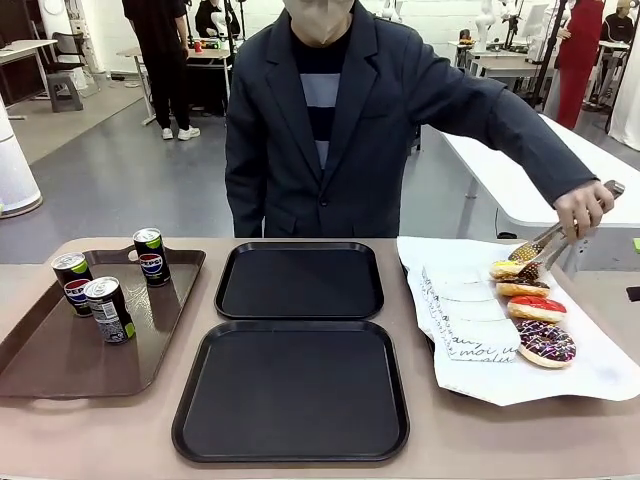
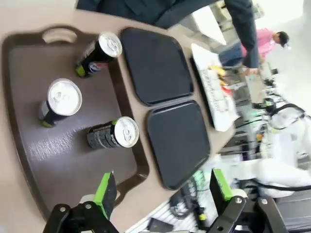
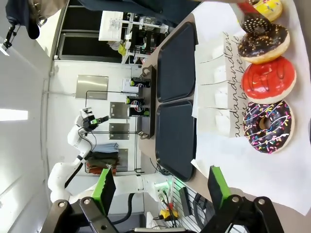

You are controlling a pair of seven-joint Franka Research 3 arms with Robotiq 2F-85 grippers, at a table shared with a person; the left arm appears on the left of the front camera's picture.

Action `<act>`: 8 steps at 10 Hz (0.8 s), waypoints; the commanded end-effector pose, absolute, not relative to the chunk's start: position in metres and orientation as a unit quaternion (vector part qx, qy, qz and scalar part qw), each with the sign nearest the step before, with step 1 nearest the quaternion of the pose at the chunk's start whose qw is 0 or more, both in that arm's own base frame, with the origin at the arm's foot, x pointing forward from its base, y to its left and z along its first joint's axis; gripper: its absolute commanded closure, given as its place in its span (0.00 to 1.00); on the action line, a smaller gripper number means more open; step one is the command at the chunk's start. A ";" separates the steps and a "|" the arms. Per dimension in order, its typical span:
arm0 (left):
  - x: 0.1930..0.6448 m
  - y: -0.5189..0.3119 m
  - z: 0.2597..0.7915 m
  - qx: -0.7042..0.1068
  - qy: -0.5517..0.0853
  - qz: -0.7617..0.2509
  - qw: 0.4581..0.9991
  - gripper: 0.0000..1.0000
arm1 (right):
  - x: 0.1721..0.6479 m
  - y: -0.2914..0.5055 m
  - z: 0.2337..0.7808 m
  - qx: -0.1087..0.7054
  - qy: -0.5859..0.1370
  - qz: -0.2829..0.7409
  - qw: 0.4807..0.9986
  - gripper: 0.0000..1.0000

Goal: Set up donuts and drinks on trays.
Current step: Pick up one Pepsi coke and place it on the Flat Tray.

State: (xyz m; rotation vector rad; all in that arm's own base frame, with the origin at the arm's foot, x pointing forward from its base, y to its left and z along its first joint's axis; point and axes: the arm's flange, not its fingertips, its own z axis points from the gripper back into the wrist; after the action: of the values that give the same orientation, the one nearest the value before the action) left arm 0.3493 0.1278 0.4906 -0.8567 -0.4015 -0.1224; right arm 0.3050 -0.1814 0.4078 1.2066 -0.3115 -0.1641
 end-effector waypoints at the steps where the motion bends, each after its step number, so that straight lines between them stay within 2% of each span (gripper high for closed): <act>1: 0.349 0.063 0.527 -0.271 -0.172 -0.103 0.942 0.00 | 0.306 -0.182 0.407 0.571 -0.150 -0.075 0.804 0.00; 2: 0.355 0.030 0.545 -0.233 -0.167 -0.118 0.951 0.00 | 0.306 -0.182 0.407 0.571 -0.150 -0.075 0.804 0.00; 4: 0.358 -0.018 0.546 -0.131 -0.121 -0.137 0.974 0.00 | 0.306 -0.182 0.407 0.571 -0.150 -0.075 0.804 0.00; 8: 0.403 -0.073 0.500 -0.001 -0.071 -0.082 0.994 0.00 | 0.306 -0.182 0.407 0.571 -0.150 -0.075 0.804 0.00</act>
State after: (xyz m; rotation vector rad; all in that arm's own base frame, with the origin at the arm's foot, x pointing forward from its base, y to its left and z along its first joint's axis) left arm 0.3875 -0.0671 0.5014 -0.0483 -0.1699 -0.2162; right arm 0.3049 -0.1819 0.4067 1.2058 -0.3077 -0.1679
